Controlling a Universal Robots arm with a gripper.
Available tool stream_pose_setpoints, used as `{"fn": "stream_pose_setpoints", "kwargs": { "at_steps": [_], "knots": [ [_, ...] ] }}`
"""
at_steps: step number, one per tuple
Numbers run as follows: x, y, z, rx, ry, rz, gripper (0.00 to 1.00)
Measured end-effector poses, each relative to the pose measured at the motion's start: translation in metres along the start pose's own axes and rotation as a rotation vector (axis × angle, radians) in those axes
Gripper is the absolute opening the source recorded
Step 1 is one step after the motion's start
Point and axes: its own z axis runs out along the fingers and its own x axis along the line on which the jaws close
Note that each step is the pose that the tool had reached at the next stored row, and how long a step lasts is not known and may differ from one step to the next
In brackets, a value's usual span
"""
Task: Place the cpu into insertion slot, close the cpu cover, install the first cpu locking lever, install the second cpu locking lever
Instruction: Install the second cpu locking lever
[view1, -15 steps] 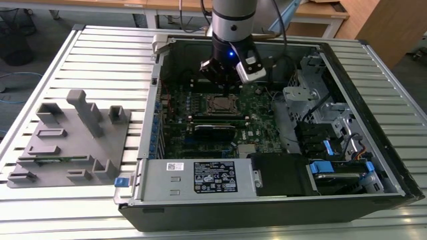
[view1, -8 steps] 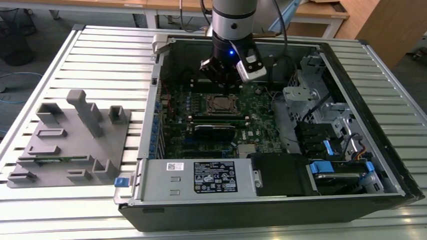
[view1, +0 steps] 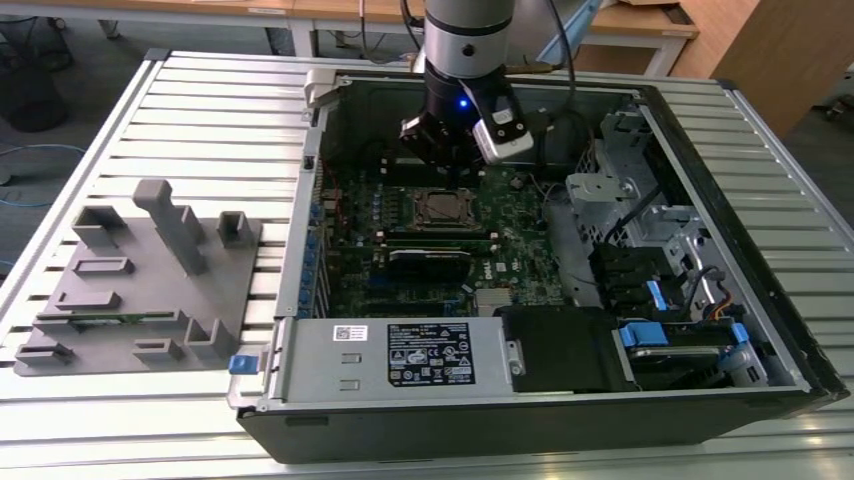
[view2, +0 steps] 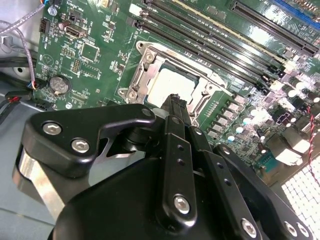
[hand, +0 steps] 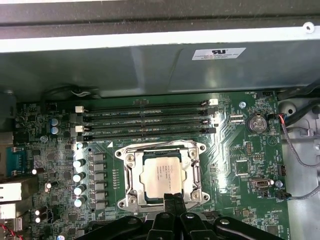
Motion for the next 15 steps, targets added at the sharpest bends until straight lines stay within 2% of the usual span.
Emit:
{"fn": "stream_pose_setpoints", "kwargs": {
  "at_steps": [6, 15],
  "knots": [
    [-0.0002, -0.0022, -0.0003, 0.0005, 0.0001, 0.000, 0.11],
    [-0.0010, -0.0160, -0.0010, 0.0006, 0.0001, 0.000, 0.11]
  ]
}}
